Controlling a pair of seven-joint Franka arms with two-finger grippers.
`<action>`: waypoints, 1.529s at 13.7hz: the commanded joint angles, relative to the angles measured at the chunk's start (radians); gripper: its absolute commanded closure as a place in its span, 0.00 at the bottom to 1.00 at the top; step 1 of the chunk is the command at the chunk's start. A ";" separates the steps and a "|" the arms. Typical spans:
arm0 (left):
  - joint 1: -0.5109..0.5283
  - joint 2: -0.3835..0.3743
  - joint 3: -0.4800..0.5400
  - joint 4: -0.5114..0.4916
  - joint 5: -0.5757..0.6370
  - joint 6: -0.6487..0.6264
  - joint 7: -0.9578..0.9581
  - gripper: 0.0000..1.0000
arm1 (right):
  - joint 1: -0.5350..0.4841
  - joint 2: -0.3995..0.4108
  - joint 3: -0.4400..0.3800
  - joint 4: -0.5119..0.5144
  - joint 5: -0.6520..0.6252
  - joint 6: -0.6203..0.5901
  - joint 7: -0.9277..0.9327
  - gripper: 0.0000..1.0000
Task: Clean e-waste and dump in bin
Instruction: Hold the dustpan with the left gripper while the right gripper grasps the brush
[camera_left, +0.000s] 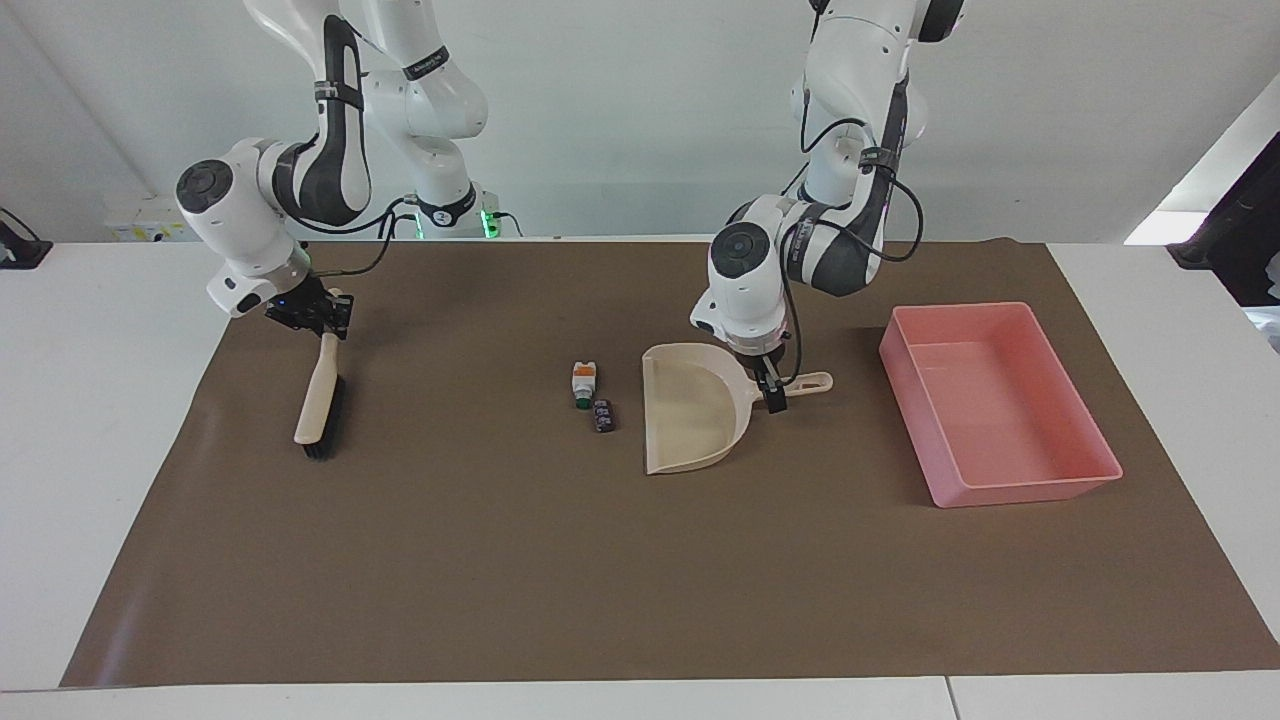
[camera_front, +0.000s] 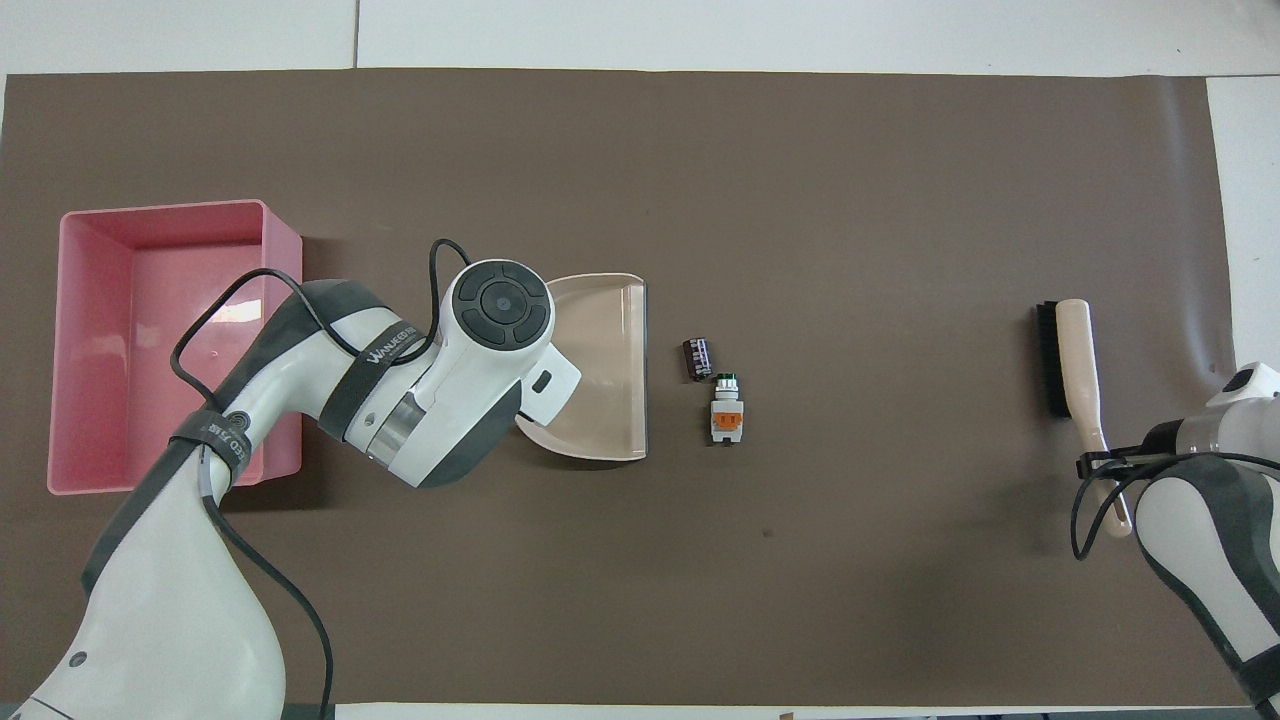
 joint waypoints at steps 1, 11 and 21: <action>-0.026 -0.019 0.016 -0.018 0.053 0.017 -0.064 0.47 | -0.011 0.012 0.008 0.037 0.003 -0.025 0.014 1.00; -0.048 -0.043 0.013 0.017 0.107 -0.078 -0.096 1.00 | 0.260 0.032 0.019 0.202 -0.003 -0.195 0.268 1.00; -0.097 -0.033 0.014 0.065 0.165 -0.187 -0.024 1.00 | 0.695 0.090 0.023 0.186 -0.006 -0.134 0.735 1.00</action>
